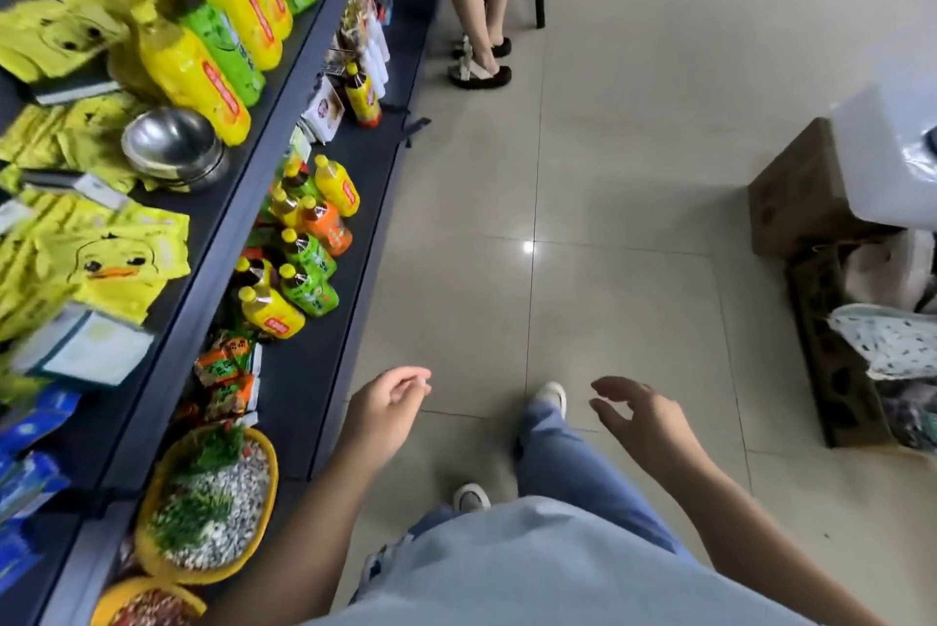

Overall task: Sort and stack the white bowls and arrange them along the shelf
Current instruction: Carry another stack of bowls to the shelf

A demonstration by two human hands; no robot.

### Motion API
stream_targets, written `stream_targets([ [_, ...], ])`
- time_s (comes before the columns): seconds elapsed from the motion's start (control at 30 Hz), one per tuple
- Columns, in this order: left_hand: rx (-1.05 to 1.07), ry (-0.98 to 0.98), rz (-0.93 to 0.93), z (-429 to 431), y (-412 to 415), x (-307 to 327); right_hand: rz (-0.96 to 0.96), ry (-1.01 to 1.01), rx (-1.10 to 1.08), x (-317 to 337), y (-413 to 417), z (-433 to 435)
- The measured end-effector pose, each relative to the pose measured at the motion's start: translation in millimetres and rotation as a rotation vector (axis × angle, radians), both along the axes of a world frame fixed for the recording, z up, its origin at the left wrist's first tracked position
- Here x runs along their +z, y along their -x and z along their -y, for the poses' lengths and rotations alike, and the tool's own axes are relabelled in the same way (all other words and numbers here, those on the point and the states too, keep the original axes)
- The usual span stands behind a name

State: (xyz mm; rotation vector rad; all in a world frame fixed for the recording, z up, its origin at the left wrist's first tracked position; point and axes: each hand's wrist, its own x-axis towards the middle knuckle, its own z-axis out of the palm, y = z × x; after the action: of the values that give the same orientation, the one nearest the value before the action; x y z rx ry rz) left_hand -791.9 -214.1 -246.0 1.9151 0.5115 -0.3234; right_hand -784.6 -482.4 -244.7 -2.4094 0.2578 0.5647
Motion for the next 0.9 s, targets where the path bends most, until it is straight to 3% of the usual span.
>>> stream_targets([
  [0.27,0.034,-0.011,-0.036,13,-149,-15,-0.045,-0.067,-0.018,-24,-157,16],
  [0.5,0.153,0.005,0.057,19,-289,19,0.044,-0.108,0.102,16,-329,26],
  [0.73,0.386,0.038,0.214,-10,-389,49,0.136,-0.225,0.289,47,-474,-36],
  [0.9,0.557,0.006,0.286,-53,-451,65,0.19,-0.219,0.557,57,-564,-110],
])
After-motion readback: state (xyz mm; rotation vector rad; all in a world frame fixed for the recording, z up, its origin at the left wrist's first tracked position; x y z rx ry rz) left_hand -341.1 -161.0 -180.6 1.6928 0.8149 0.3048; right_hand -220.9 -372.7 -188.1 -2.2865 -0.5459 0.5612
